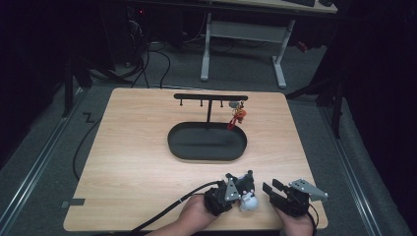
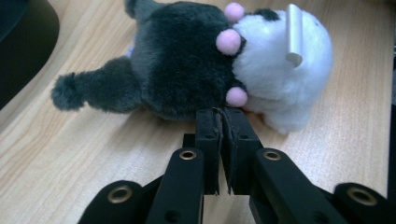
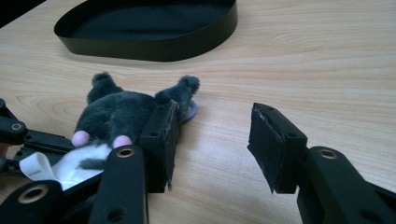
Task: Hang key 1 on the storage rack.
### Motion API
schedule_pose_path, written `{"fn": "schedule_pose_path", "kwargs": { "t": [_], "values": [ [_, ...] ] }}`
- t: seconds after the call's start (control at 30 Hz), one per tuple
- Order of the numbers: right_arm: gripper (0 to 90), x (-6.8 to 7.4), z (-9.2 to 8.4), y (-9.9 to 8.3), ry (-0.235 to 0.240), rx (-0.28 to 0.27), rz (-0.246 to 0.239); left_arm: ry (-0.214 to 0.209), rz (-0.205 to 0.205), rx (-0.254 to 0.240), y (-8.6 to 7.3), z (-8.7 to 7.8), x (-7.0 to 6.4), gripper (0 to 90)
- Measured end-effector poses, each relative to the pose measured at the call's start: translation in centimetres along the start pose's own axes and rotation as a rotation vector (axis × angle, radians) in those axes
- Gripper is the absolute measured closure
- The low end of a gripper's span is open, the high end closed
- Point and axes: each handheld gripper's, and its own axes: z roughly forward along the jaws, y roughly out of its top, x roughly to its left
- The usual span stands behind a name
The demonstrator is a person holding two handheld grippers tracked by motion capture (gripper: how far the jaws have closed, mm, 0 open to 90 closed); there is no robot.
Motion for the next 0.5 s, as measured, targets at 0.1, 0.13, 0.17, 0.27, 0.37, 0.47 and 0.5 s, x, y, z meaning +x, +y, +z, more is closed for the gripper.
{"fn": "schedule_pose_path", "kwargs": {
  "t": [0.1,0.13,0.17,0.27,0.37,0.47,0.5],
  "values": [
    [51.7,-0.1,0.0,-0.1,-0.003,0.004,0.006,0.028,-0.027,-0.009,-1.3,-1.0,1.1,80.4],
    [51.5,-0.2,0.0,-0.1,-0.003,0.005,0.005,0.054,-0.034,-0.014,-1.9,-1.5,1.6,76.6],
    [51.2,-0.2,0.0,-0.2,-0.006,0.006,0.005,0.089,-0.036,-0.018,-2.5,-2.1,2.2,70.8],
    [50.3,-0.2,0.1,-0.2,-0.011,0.012,0.004,0.184,-0.035,-0.015,-4.6,-4.4,4.4,62.7],
    [50.0,-0.2,0.3,-0.3,-0.017,0.02,-0.007,0.27,-0.077,-0.007,-7.2,-7.2,7.3,57.9],
    [49.4,-0.1,0.5,-0.4,-0.021,0.024,-0.014,0.314,-0.141,-0.002,-10.1,-10.0,10.3,54.4],
    [48.9,-0.1,0.5,-0.4,-0.026,0.027,-0.019,0.326,-0.164,-0.002,-11.0,-10.9,11.3,53.9]
  ]
}}
